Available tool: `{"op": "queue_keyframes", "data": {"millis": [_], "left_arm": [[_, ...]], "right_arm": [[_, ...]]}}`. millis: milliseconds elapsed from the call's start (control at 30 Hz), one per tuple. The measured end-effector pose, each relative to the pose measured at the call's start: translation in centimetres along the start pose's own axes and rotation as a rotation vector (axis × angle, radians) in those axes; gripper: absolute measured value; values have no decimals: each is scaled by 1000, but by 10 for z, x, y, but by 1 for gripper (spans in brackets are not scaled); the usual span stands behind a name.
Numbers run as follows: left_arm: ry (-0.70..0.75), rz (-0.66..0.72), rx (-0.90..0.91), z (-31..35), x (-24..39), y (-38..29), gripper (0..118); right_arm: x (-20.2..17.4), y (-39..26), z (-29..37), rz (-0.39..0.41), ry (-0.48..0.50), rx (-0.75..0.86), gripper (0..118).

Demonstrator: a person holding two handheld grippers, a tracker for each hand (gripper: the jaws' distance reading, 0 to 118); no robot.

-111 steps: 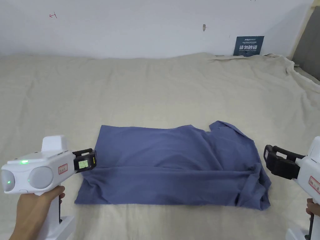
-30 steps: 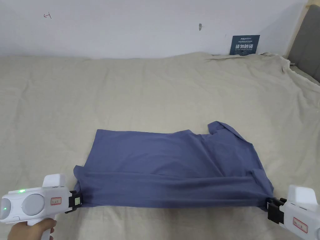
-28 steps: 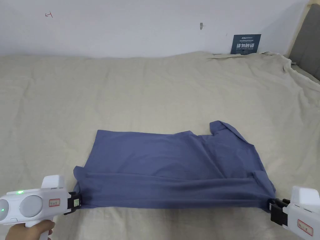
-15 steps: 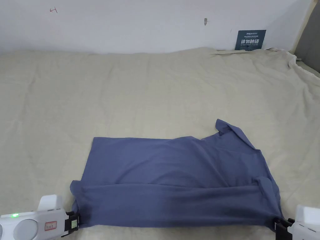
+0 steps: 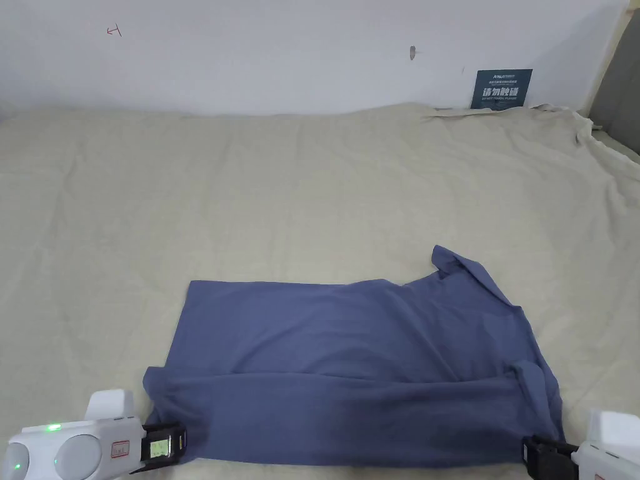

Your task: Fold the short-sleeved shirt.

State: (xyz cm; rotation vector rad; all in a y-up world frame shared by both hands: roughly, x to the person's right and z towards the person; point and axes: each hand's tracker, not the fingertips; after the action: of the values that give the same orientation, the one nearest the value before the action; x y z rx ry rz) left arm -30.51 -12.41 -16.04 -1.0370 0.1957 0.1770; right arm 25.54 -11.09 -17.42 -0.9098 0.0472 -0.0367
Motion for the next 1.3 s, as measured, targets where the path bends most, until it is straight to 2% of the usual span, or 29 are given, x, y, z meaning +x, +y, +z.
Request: {"op": "queue_keyframes", "data": {"millis": [167,467,567,633,667,700,733,767,800,1100,1300], "left_arm": [[-12,-33,141,38,10,28,105],[-65,-97,397,97,36,85,110],[-55,-116,421,99,45,100,105],[-49,-129,471,99,50,107,86],[-47,-137,489,98,53,110,72],[-46,-146,506,96,56,113,47],[-49,-154,524,94,59,117,27],[-51,-160,527,91,61,120,13],[-53,-164,534,88,64,124,0],[-100,-128,426,25,64,178,0],[-123,-73,244,-44,48,228,0]], "right_arm": [[-3,34,33,25,2,174,97],[-40,93,93,37,49,447,97],[-51,104,98,53,36,501,96],[-56,111,99,67,32,529,85],[-59,114,98,74,33,543,72],[-61,118,96,74,34,546,46],[-63,122,93,74,35,551,25],[-65,125,90,75,37,554,6],[-68,128,87,76,37,557,1],[-70,155,51,77,50,541,0],[-61,170,23,69,38,509,0]]}}
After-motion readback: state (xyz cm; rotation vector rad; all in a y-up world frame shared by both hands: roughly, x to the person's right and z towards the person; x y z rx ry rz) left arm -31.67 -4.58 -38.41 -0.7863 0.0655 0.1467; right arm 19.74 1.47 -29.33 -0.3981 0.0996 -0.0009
